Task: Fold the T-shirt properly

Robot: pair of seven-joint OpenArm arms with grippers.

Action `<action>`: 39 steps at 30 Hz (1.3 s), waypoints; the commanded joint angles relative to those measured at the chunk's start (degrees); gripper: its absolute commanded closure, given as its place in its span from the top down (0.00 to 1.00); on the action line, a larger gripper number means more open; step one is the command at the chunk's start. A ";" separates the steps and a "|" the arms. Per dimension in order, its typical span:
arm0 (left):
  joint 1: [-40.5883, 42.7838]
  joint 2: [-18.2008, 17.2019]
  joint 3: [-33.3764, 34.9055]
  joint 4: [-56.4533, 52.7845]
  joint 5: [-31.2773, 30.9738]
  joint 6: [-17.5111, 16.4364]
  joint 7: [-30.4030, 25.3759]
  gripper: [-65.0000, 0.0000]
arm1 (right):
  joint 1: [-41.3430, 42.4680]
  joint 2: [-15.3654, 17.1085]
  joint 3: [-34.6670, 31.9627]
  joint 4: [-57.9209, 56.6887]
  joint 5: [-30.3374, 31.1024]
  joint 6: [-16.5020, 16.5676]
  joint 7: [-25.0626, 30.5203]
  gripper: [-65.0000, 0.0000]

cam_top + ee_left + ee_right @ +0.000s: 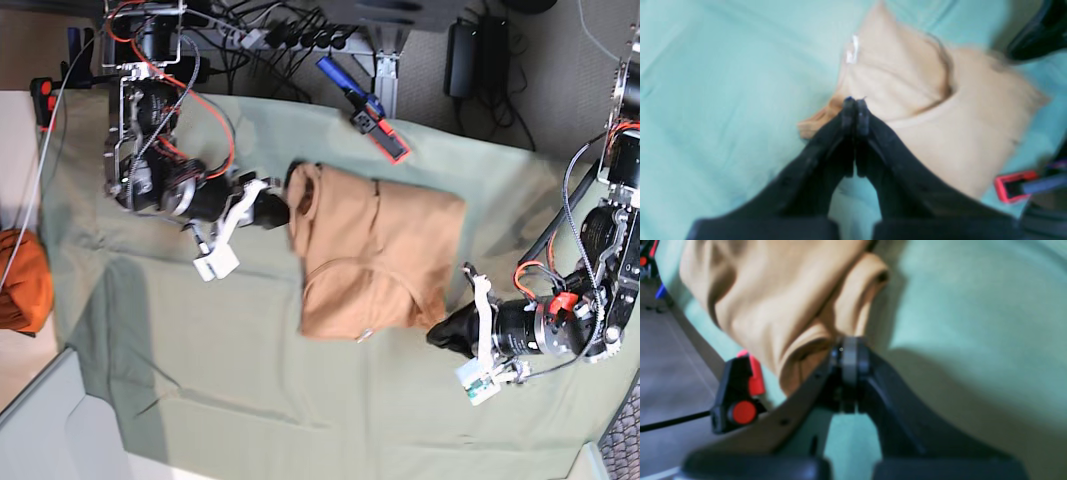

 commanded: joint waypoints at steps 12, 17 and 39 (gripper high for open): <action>23.98 -15.85 -15.89 17.20 -6.84 -0.12 2.62 0.00 | -12.79 9.14 6.86 9.88 4.35 7.37 -1.09 0.00; 34.77 -17.64 -24.87 17.38 -9.53 -0.12 7.17 0.00 | -23.23 11.45 9.81 13.97 4.70 7.37 -1.42 0.00; 61.79 -13.77 -26.77 -10.27 3.34 3.19 0.98 0.00 | -47.65 12.24 10.75 -0.50 -3.34 6.73 2.05 0.00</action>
